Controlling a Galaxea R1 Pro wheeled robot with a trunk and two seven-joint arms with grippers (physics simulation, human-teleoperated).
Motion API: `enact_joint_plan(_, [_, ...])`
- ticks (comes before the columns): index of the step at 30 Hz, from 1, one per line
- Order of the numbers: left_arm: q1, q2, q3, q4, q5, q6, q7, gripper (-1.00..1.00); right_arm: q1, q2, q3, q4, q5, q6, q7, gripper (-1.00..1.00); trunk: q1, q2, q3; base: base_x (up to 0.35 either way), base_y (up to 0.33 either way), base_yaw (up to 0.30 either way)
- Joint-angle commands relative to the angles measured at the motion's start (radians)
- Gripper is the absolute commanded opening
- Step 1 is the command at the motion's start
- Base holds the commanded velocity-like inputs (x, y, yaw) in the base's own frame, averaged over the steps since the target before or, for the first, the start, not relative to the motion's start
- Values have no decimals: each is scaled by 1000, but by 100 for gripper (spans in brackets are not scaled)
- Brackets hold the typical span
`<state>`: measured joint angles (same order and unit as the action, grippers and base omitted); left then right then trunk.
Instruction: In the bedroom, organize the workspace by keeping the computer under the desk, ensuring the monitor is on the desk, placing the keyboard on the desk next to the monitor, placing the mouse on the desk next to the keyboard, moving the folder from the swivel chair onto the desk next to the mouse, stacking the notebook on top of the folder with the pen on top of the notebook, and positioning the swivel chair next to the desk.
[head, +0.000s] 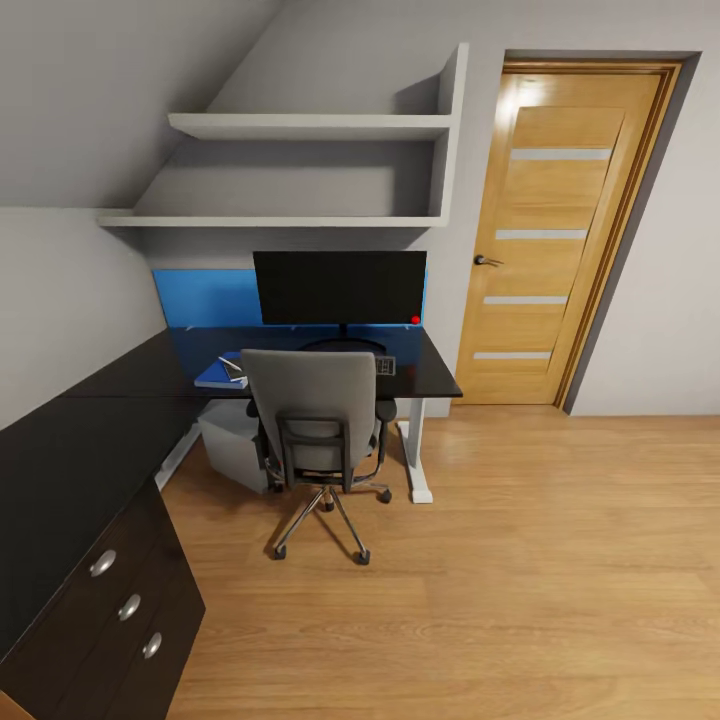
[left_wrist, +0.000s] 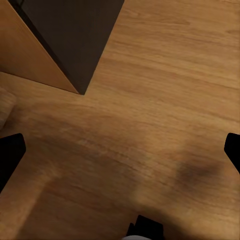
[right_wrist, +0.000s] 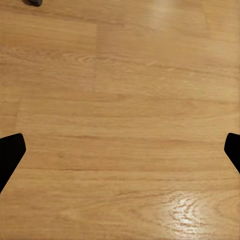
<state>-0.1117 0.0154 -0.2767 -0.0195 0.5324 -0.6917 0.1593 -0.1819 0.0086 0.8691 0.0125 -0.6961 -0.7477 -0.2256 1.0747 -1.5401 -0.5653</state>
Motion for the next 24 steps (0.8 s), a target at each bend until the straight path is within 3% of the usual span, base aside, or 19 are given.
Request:
enact_joint_plan(1, [0, 0, -9, 0, 3, -1, 6, 100, -1, 1, 8, 1, 1, -1, -9, 100, 0, 0, -1, 0, 0, 0])
enact_joint_plan(24, [0, -21, -10, 0, 0, 0, -4, 100, -1, 1, 8, 1, 1, -1, -9, 100, 0, 0, -1, 0, 0, 0])
